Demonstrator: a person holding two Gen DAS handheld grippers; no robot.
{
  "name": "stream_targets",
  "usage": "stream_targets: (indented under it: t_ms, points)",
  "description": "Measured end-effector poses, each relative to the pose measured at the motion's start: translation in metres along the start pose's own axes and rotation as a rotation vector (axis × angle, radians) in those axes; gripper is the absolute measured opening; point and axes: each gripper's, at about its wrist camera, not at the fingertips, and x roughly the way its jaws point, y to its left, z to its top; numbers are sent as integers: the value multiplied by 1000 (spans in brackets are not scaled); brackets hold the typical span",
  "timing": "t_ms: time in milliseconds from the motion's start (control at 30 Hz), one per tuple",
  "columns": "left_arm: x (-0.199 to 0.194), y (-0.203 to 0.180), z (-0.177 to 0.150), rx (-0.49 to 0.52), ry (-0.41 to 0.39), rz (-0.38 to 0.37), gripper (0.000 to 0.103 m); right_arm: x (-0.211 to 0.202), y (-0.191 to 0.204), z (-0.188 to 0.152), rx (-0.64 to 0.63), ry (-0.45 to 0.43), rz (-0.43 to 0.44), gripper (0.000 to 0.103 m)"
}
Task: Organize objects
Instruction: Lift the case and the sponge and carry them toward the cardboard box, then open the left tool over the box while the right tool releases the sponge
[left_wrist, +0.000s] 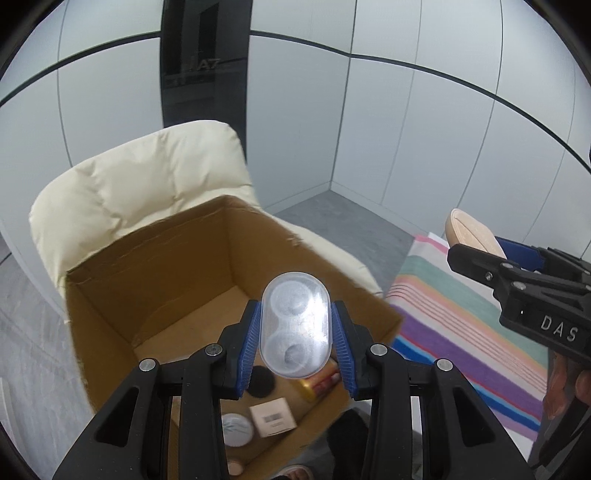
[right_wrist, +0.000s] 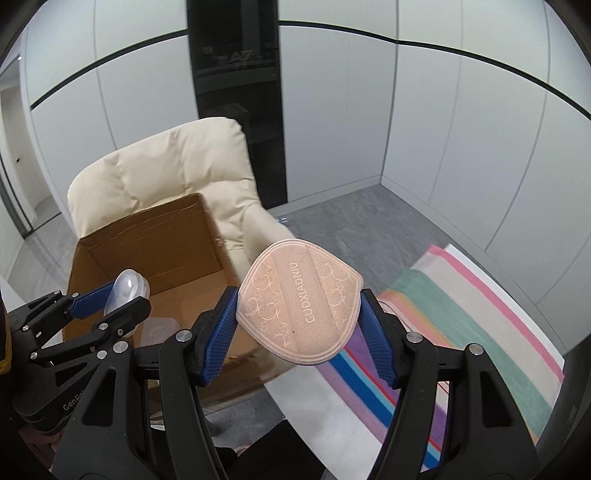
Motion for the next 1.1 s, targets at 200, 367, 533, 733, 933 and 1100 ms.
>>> stream_targets:
  t_ms: [200,367,533,733,933,1100]
  points:
    - [2,27,-9,-49,32,41,39,12,27,8,-38,4,21,67]
    - [4,42,-15,-60,49,72,39,22,51,10,-65,19,49,67]
    - [1,54,-19,-58,37,93,39,34,73,6,-107,37,67,67]
    - [4,72,-22,-58,49,103,41,44,99,1,-148,68,78,67]
    - [-6,79,-27,-55,14,136,85,59,117,-2,-165,105,79,67]
    - [-16,89,-31,-56,-9,184,102,64,126,-3,-176,111,77,67]
